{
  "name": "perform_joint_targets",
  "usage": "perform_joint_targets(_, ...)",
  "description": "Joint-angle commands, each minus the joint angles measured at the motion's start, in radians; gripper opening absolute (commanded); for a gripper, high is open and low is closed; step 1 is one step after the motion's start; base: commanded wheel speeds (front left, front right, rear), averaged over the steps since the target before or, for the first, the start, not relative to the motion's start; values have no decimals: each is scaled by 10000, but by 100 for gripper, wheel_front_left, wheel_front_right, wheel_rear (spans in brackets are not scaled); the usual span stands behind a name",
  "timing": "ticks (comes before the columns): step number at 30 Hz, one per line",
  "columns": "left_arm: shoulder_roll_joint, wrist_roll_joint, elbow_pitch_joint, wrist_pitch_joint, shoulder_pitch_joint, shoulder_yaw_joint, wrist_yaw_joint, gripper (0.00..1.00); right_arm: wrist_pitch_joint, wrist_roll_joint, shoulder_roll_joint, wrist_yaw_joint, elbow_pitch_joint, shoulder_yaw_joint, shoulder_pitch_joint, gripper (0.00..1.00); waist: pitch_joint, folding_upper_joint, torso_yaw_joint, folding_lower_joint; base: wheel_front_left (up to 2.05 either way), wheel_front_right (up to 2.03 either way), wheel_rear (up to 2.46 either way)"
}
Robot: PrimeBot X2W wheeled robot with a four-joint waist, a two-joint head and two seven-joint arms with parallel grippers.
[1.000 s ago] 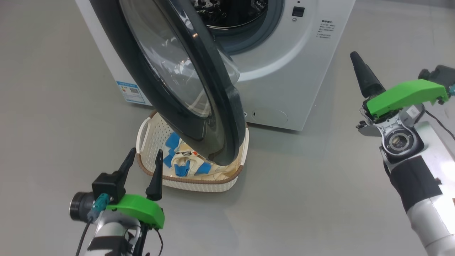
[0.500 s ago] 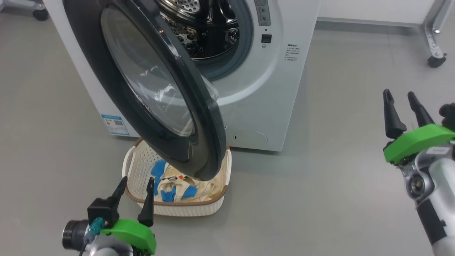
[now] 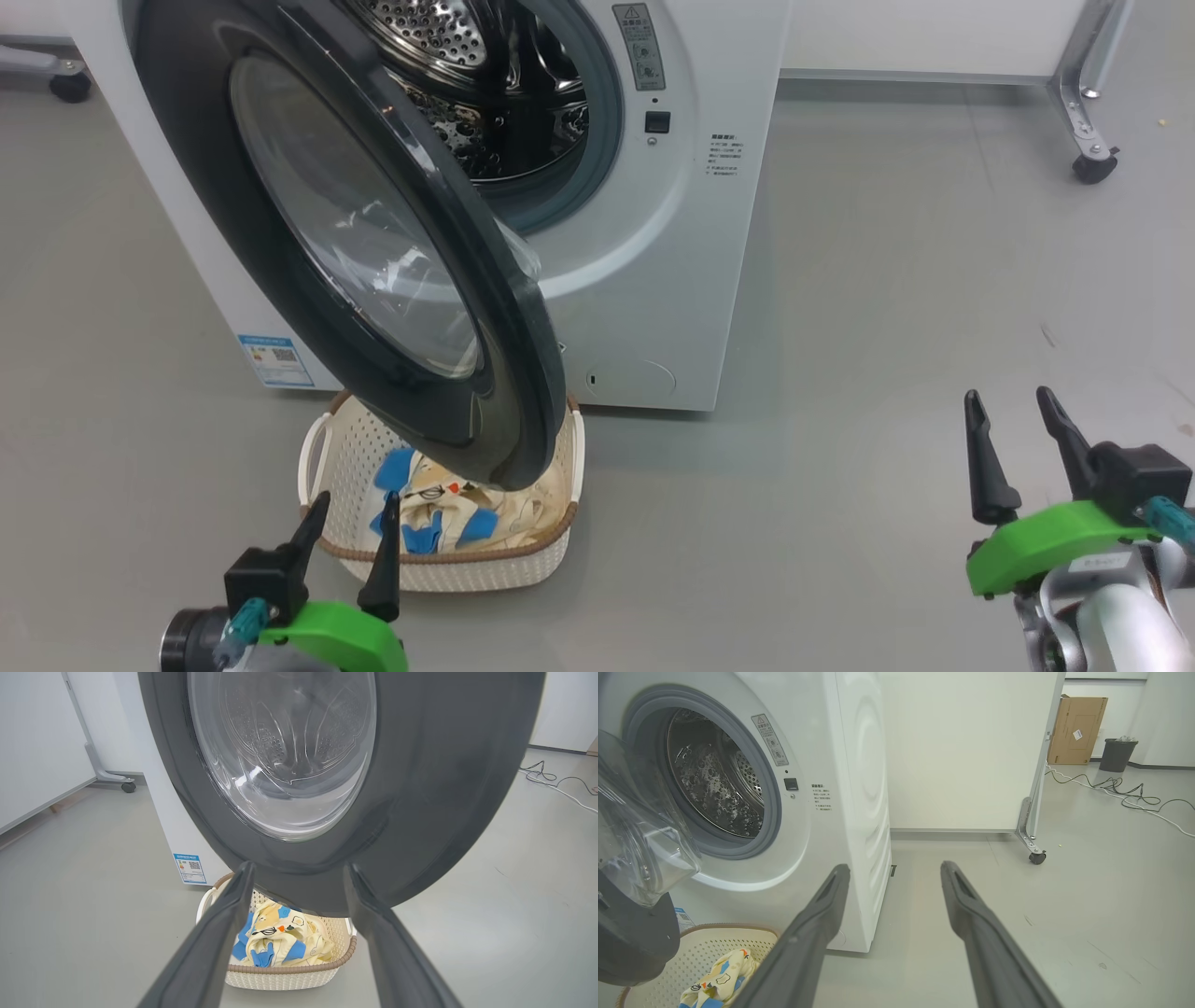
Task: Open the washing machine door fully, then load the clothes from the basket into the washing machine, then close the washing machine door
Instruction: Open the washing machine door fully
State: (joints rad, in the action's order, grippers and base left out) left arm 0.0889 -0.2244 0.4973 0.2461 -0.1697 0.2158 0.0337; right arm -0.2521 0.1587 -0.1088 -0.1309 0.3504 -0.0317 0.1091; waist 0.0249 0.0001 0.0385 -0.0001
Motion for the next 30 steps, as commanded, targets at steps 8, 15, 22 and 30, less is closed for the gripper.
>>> perform_joint_targets(8,256,-174,-458,-37,-221,-294,-117,100,172,-792,435,2,-1605,-147,-708,100,-96,-1,-65,1,0,0,0)
perform_joint_targets(15,286,-255,-523,-68,-209,-271,-188,100,456,-905,565,2,-2187,-243,-1151,100,-162,-1,-88,1,0,0,0)
perform_joint_targets(22,285,-319,-545,-63,-222,-231,-232,100,549,-853,582,2,-2328,-210,-1289,100,-211,-1,-78,1,0,0,0)
perform_joint_targets(30,365,-365,-531,-50,-264,-197,-289,100,553,-740,584,2,-2320,-109,-1316,100,-269,-1,-109,1,0,0,0)
